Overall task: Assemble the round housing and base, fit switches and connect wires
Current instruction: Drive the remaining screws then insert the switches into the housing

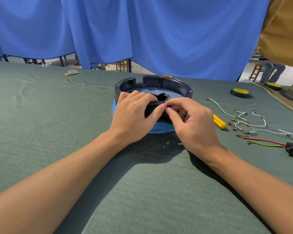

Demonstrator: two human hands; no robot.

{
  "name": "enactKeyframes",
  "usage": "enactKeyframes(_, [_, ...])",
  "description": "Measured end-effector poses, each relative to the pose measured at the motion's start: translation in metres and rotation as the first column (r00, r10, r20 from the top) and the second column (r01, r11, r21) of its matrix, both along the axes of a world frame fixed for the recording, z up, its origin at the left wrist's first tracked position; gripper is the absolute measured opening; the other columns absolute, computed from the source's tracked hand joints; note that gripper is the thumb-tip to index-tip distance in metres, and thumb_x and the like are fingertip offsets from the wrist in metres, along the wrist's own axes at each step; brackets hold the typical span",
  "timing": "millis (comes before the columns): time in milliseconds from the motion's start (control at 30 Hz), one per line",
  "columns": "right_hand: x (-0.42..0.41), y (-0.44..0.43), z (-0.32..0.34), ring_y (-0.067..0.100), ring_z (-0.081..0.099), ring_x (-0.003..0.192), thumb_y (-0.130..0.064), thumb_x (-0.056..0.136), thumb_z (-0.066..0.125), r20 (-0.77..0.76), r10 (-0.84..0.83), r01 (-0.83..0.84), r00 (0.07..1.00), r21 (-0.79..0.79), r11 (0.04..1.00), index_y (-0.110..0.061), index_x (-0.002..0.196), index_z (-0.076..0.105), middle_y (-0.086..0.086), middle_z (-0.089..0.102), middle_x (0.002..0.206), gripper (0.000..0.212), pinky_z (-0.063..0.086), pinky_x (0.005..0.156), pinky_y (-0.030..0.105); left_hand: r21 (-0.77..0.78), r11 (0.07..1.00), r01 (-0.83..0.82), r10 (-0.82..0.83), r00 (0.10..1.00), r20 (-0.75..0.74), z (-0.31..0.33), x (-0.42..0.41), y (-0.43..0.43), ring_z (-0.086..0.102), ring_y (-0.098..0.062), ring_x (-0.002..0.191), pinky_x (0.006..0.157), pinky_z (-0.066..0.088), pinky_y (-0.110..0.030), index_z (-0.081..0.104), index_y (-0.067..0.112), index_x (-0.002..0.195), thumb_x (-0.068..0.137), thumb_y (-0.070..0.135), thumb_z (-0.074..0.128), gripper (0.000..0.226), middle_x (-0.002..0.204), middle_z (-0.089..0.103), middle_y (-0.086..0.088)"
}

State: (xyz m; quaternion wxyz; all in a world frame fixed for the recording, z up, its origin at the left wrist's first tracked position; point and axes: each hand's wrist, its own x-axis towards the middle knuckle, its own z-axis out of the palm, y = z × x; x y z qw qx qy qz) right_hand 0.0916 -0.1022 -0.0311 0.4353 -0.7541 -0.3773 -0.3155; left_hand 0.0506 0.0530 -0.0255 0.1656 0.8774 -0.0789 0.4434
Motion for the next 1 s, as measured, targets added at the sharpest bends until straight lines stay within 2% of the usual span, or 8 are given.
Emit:
enactKeyframes(100, [0.000,0.001,0.002,0.009,0.055,0.063,-0.019,0.089,0.067,-0.081,-0.003,0.005,0.997,0.023,1.000,-0.018,0.109,0.065,-0.014,0.062,0.072,0.020,0.045,0.058,0.021,-0.004,1.000,-0.007,0.007,1.000,0.002,0.000,0.000,0.000,0.061,-0.025,0.076,0.082,0.035,-0.036,0.072,0.008,0.094,0.093,0.047,0.045,0.047,0.083,0.072,-0.003])
enactKeyframes(233, [-0.001,0.000,0.005,0.003,0.057,0.061,-0.018,0.092,0.060,-0.095,0.034,-0.035,0.995,0.001,0.999,-0.017,0.122,0.058,-0.011,0.068,0.075,0.030,0.040,0.056,0.010,-0.027,1.000,0.001,0.000,1.000,0.012,0.000,0.000,-0.003,0.062,-0.027,0.075,0.082,0.038,-0.041,0.070,0.005,0.092,0.093,0.042,0.048,0.044,0.084,0.072,-0.006])
enactKeyframes(300, [0.000,-0.001,0.006,0.004,0.055,0.061,-0.019,0.092,0.060,-0.074,0.020,-0.019,0.997,0.004,1.000,-0.016,0.121,0.059,-0.009,0.067,0.077,0.029,0.041,0.058,0.013,-0.024,1.000,-0.006,0.007,1.000,0.007,0.000,0.000,-0.004,0.062,-0.028,0.076,0.083,0.038,-0.041,0.070,0.004,0.092,0.092,0.041,0.049,0.042,0.085,0.072,-0.005])
enactKeyframes(367, [0.003,-0.004,0.008,0.007,0.054,0.072,-0.020,0.090,0.063,-0.003,-0.057,0.057,0.998,0.000,0.998,-0.015,0.117,0.062,-0.005,0.065,0.085,0.028,0.045,0.066,0.024,-0.021,1.000,-0.019,0.019,1.000,0.005,0.000,0.000,-0.004,0.062,-0.027,0.077,0.083,0.037,-0.041,0.070,0.005,0.092,0.092,0.040,0.051,0.039,0.085,0.073,-0.005])
enactKeyframes(433, [0.008,-0.006,0.011,0.014,0.051,0.092,-0.023,0.088,0.067,0.042,-0.127,0.128,0.991,-0.038,0.991,-0.014,0.116,0.067,-0.002,0.062,0.101,0.029,0.043,0.080,0.026,-0.026,0.999,-0.031,0.031,1.000,-0.001,0.000,0.000,-0.004,0.062,-0.027,0.076,0.084,0.037,-0.040,0.070,0.006,0.092,0.092,0.040,0.050,0.040,0.084,0.072,-0.004])
enactKeyframes(567, [0.015,-0.007,0.011,0.013,0.045,0.114,-0.026,0.092,0.063,-0.049,-0.079,0.072,0.996,-0.144,0.987,-0.021,0.113,0.072,-0.007,0.062,0.114,0.023,0.040,0.099,0.036,-0.031,0.998,-0.058,0.057,0.998,-0.009,0.001,0.001,-0.006,0.062,-0.027,0.076,0.085,0.037,-0.040,0.070,0.007,0.090,0.092,0.037,0.054,0.034,0.082,0.072,-0.004])
enactKeyframes(767, [0.015,-0.004,0.017,0.013,0.049,0.112,-0.025,0.091,0.065,-0.109,-0.071,0.058,0.992,-0.121,0.991,-0.022,0.105,0.075,-0.009,0.067,0.104,0.017,0.041,0.097,0.042,-0.058,0.997,-0.057,0.055,0.998,-0.030,0.002,0.001,-0.007,0.061,-0.026,0.076,0.085,0.036,-0.041,0.069,0.008,0.088,0.091,0.037,0.053,0.033,0.079,0.070,-0.002])
enactKeyframes(1000, [0.013,-0.001,0.019,0.017,0.053,0.106,-0.023,0.092,0.063,-0.085,-0.090,0.077,0.992,-0.144,0.987,-0.020,0.103,0.075,-0.005,0.068,0.102,0.017,0.043,0.092,0.044,-0.035,0.999,0.004,-0.007,0.996,-0.087,0.003,-0.002,-0.002,0.059,-0.025,0.082,0.091,0.036,-0.042,0.067,0.007,0.095,0.091,0.038,0.053,0.035,0.085,0.068,-0.003])
